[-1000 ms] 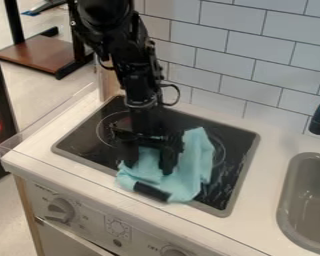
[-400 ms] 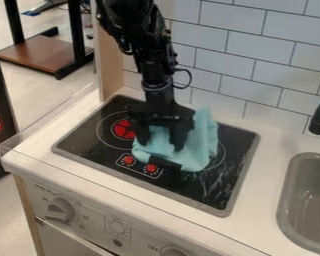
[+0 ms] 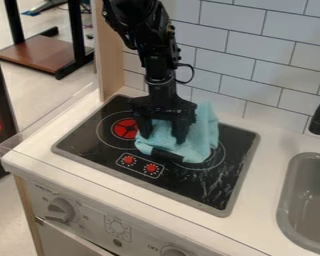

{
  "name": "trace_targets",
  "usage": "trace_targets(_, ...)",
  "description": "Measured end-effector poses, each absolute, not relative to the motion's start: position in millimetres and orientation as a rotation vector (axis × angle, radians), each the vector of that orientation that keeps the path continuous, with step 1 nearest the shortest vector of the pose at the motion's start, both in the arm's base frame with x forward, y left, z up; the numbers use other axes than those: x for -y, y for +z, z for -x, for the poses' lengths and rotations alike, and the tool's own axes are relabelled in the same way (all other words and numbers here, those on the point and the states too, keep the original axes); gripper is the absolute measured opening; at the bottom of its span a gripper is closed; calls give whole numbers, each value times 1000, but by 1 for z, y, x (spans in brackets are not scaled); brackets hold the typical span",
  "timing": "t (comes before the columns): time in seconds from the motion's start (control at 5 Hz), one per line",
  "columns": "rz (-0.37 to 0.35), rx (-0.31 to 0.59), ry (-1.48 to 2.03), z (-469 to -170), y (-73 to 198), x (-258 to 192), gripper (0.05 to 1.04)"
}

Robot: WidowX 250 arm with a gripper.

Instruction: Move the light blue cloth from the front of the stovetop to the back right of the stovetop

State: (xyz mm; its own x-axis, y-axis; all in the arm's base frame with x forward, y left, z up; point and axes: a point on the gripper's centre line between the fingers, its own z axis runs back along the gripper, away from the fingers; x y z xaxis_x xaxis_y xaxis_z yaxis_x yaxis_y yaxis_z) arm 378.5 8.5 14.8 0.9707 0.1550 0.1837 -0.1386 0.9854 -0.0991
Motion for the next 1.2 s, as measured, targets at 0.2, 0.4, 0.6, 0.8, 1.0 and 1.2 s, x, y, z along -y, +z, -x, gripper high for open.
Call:
trace_targets(0.2, 96, 179, 146, -376, 17, -7, 1000)
trace_targets(0.4, 120, 149, 138, -371, 20, -3, 1000)
trace_targets(0.6, 159, 185, 148, -379, 43, -1, 999)
trace_targets(0.8, 194, 248, 148, -382, 75, 1, 1000)
trace_targets(1.0, 215, 286, 148, -381, 96, -1, 1000)
trace_targets(1.2, 225, 329, 140, -380, 113, -9, 1000)
